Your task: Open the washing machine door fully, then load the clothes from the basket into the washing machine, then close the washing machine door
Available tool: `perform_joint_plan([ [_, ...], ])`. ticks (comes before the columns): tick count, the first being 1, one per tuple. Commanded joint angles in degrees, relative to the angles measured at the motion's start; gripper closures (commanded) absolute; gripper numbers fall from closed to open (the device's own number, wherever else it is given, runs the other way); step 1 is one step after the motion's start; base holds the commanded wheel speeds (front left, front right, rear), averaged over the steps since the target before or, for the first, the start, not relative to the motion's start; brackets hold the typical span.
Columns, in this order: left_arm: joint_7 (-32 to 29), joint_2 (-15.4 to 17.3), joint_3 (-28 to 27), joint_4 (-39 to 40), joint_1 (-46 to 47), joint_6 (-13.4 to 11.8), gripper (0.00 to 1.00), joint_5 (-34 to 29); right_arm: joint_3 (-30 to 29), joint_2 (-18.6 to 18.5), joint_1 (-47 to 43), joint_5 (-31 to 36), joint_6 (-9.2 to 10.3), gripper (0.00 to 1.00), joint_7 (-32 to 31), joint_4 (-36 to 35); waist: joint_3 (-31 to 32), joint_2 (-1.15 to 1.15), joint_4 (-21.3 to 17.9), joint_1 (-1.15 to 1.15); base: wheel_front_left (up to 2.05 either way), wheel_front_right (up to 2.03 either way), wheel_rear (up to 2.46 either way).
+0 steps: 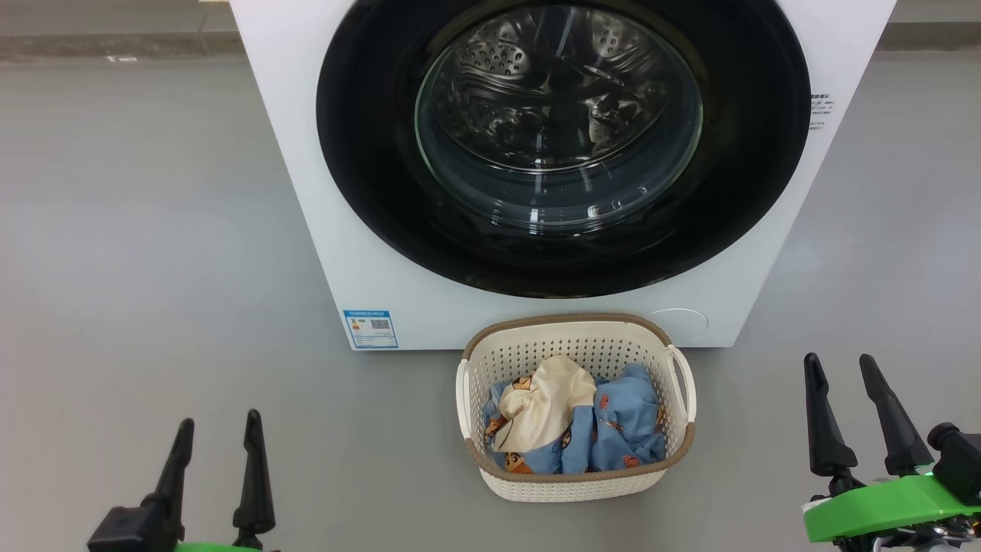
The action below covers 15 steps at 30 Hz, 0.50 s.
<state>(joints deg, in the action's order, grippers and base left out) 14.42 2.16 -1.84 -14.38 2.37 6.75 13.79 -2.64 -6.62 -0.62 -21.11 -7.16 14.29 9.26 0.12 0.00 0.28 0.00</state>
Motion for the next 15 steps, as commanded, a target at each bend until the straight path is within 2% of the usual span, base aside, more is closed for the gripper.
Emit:
perform_joint_plan([
  [1, 0.58, 0.75, -1.68, 0.66, 2.42, -0.48, 0.00, -1.08, 0.75, -0.59, 0.35, 0.57, -0.33, 0.00, 0.71, -1.63, -0.08, 0.00, -0.02, 0.00, 0.00, 0.00, 0.00],
  [10, 0.58, 0.74, -1.96, -0.47, 3.02, -1.19, 0.00, -3.29, 0.76, -0.49, 0.50, 0.53, -0.33, 0.00, 0.71, -1.72, -0.44, 0.00, -0.19, 0.00, 0.00, 0.00, -0.01],
  [15, 0.58, 0.74, -1.86, -0.42, 3.22, -1.35, 0.00, -4.35, 0.97, -0.61, 0.68, 0.57, -0.33, 0.00, 0.71, -1.68, -0.73, 0.00, -0.37, 0.00, 0.28, 0.28, -0.55],
])
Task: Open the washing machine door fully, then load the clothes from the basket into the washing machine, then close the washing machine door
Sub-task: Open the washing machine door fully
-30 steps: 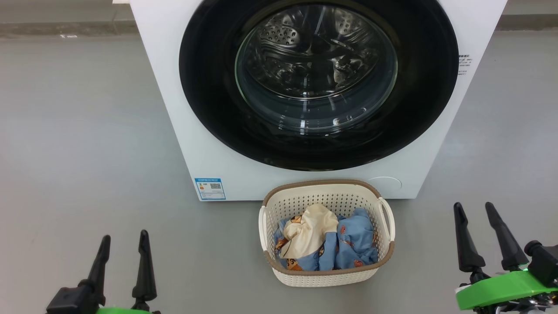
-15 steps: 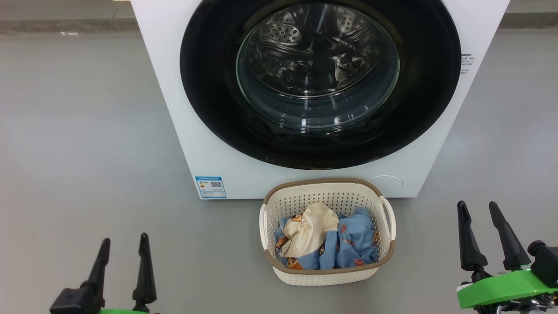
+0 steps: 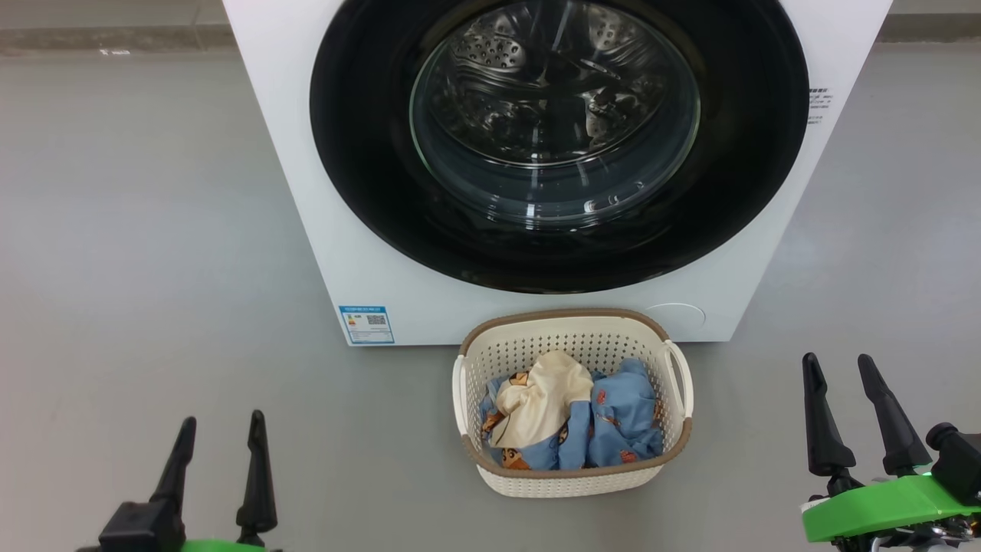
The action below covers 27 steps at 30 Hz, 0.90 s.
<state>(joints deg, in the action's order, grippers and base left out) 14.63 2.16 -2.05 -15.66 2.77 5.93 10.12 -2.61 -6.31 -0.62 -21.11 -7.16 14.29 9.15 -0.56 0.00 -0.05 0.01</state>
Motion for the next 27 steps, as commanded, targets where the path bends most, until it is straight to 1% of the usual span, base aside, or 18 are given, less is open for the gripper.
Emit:
perform_joint_plan([
  [1, 0.37, 0.74, -1.65, 0.89, 2.90, -0.52, 0.00, -0.79, 0.97, -0.92, 0.74, 0.57, -0.33, 0.00, 0.71, -1.60, -0.20, 0.00, -0.08, 0.00, 0.51, 0.51, -1.02],
  [8, 0.37, 0.73, -1.76, 0.82, 3.63, -0.48, 0.00, -0.70, 0.97, -0.93, 1.17, 0.57, -0.33, 0.00, 0.71, -1.63, -0.83, 0.00, -0.23, 0.00, 0.83, 0.83, -1.65],
  [27, 0.37, 0.72, -1.75, 1.46, 4.24, -0.52, 0.00, -0.37, 0.77, -0.87, 1.76, 0.39, -0.33, 0.00, 0.71, -1.64, -1.31, 0.00, -0.54, 0.00, 1.23, 1.23, -2.45],
])
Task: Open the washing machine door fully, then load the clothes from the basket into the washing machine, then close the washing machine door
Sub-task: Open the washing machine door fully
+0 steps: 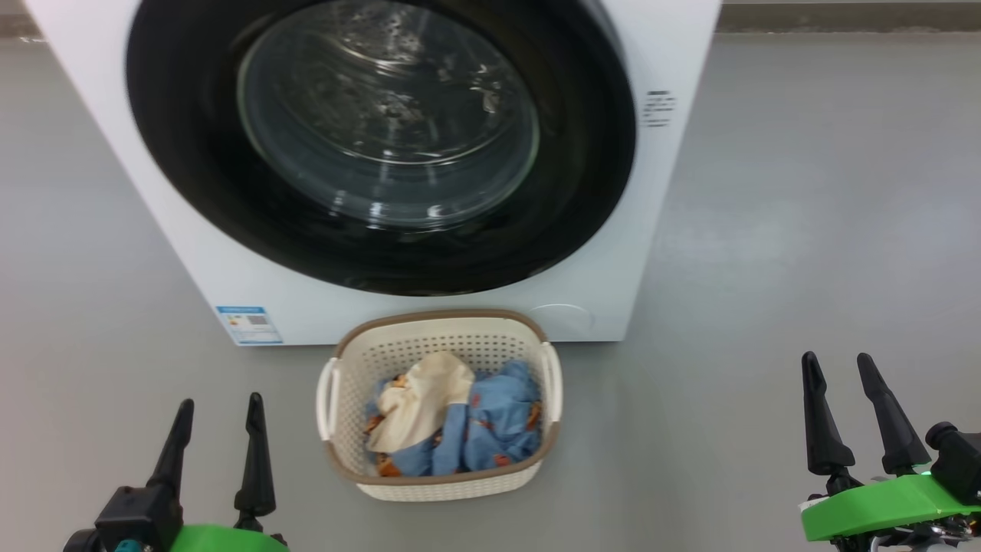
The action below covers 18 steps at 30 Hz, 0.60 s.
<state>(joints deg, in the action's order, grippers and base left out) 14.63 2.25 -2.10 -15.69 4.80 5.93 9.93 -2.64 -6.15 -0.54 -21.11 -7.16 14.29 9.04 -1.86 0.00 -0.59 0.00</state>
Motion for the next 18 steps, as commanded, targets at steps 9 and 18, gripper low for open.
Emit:
perform_joint_plan([
  [9, 0.37, 0.63, -1.25, 2.77, 2.11, -0.02, 0.00, 2.57, 0.75, -1.22, 1.73, 0.28, -0.33, 0.00, 0.71, -1.42, -0.03, 0.00, 0.07, 0.00, 1.06, 1.04, -2.10],
  [18, 0.37, 0.63, -0.89, 2.73, 1.73, 0.14, 0.00, 3.00, 0.96, -1.36, 1.57, 0.08, -0.33, 0.00, 0.71, -1.29, 0.43, 0.00, 0.28, 0.00, 0.42, 0.42, -0.85],
])
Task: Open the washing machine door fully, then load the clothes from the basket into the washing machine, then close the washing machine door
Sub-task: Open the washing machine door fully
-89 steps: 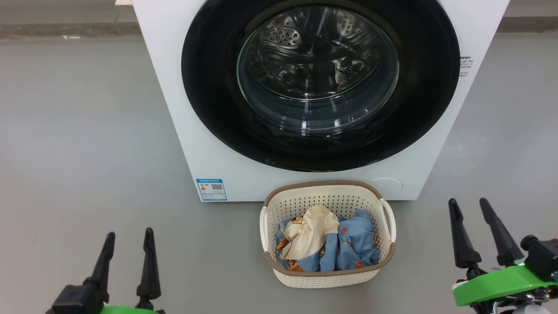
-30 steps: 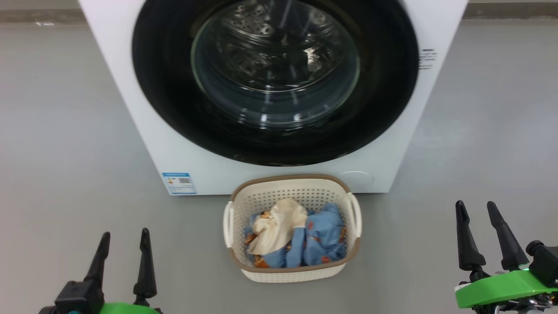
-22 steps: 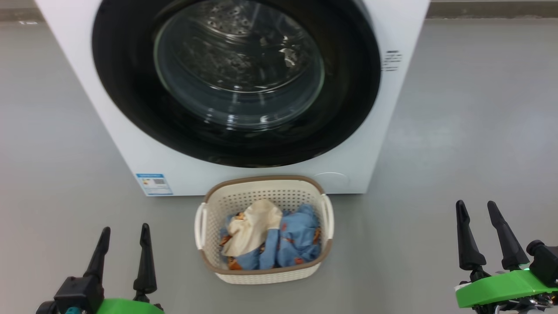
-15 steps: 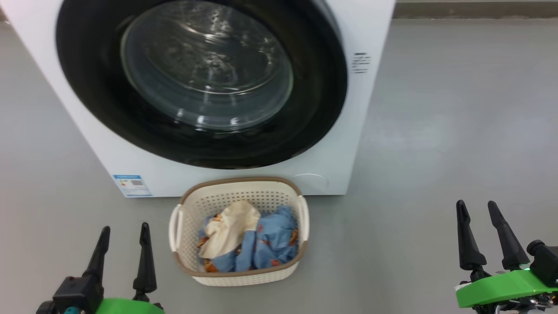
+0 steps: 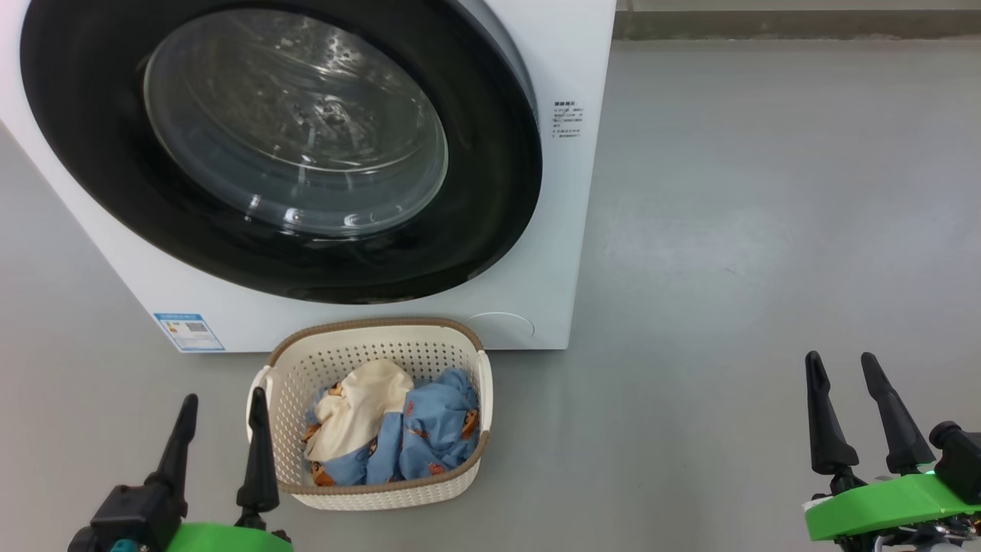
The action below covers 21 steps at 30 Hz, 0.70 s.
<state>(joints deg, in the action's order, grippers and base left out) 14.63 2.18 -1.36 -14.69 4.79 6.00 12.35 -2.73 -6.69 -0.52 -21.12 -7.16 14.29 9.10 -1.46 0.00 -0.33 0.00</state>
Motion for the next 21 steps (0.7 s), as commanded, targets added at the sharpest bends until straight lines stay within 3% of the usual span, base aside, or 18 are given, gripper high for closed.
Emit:
perform_joint_plan([
  [1, 0.37, 0.70, -1.62, 1.74, 1.67, 0.05, 0.00, 0.60, 1.09, -0.82, 1.51, 0.08, -0.33, 0.00, 0.71, -1.35, 0.06, 0.00, 0.03, 0.00, 0.03, 0.03, -0.06],
  [21, 0.37, 0.70, -1.47, 1.88, 1.23, -0.07, 0.00, 0.74, 1.17, -0.61, 1.21, -0.06, -0.33, 0.00, 0.71, -1.23, 0.37, 0.00, 0.38, 0.00, 0.00, 0.00, 0.00],
])
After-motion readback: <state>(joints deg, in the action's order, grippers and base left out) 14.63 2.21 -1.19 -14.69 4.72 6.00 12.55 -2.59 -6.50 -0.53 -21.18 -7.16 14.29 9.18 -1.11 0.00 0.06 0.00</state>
